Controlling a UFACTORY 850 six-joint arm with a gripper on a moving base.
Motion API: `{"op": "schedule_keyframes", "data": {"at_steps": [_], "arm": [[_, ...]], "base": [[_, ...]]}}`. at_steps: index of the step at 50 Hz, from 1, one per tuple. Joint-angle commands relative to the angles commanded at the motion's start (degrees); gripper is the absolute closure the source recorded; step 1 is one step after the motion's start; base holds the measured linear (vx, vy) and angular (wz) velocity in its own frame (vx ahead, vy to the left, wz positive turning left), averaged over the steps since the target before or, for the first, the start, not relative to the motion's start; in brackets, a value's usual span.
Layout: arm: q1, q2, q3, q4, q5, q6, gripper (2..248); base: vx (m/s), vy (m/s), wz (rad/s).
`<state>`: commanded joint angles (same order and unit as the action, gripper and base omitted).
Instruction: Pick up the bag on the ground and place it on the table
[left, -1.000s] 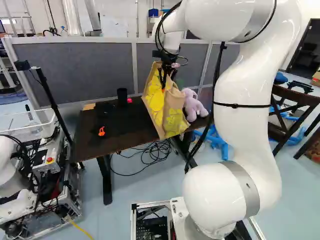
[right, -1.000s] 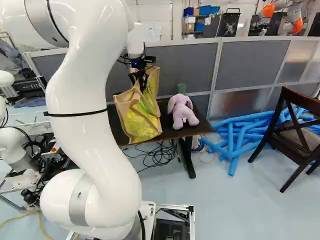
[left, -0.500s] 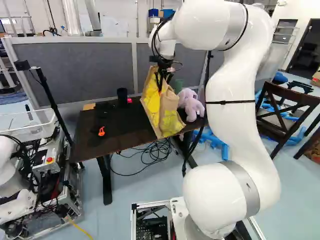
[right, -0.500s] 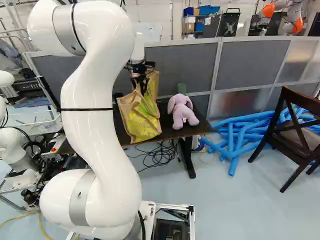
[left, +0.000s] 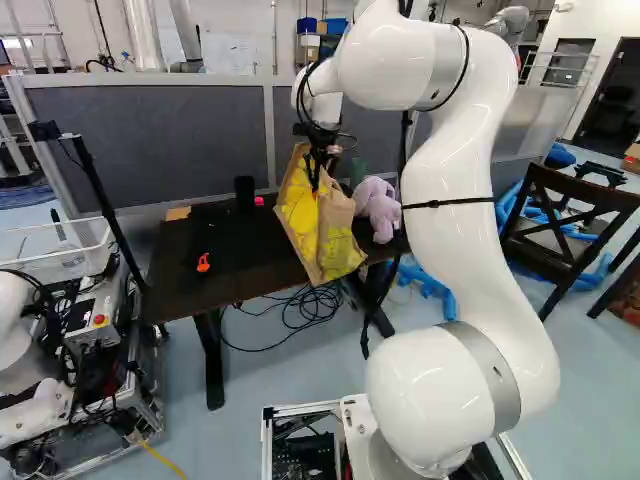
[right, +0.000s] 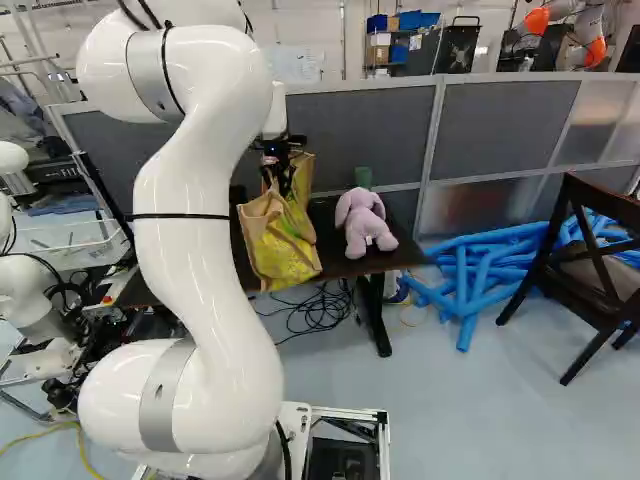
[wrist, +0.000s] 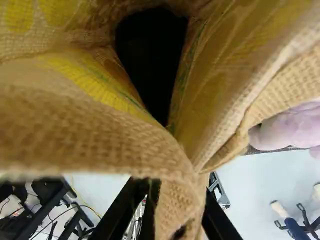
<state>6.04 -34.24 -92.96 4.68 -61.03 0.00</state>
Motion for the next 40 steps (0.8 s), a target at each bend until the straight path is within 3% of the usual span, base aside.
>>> {"op": "schedule_keyframes", "data": {"at_steps": [12,13,17,18,22,23,27,28,33,34,38,39,40], "arm": [[0.01,-0.31,-0.07,0.0,0.0,0.0,228],[0.01,-0.31,-0.07,0.0,0.0,0.0,205],[0.01,-0.31,-0.07,0.0,0.0,0.0,205],[0.01,-0.31,-0.07,0.0,0.0,0.0,170],[0.01,-0.31,-0.07,0.0,0.0,0.0,170],[0.01,-0.31,-0.07,0.0,0.0,0.0,137],[0.01,-0.31,-0.07,0.0,0.0,0.0,137],[0.01,-0.31,-0.07,0.0,0.0,0.0,102],[0.01,-0.27,-0.06,0.0,0.0,0.0,102],[0.01,-0.21,-0.05,0.0,0.0,0.0,66],[0.01,0.19,0.04,0.0,0.0,0.0,66],[0.01,0.32,0.07,0.0,0.0,0.0,29],[0.01,0.46,0.09,0.0,0.0,0.0,29]], "base": [[0.0,0.0,0.0],[0.0,0.0,0.0],[0.0,0.0,0.0],[0.0,0.0,0.0],[0.0,0.0,0.0],[0.0,0.0,0.0],[0.0,0.0,0.0],[0.0,0.0,0.0],[0.0,0.0,0.0],[0.0,0.0,0.0],[0.0,0.0,0.0],[0.0,0.0,0.0],[0.0,0.0,0.0]]}}
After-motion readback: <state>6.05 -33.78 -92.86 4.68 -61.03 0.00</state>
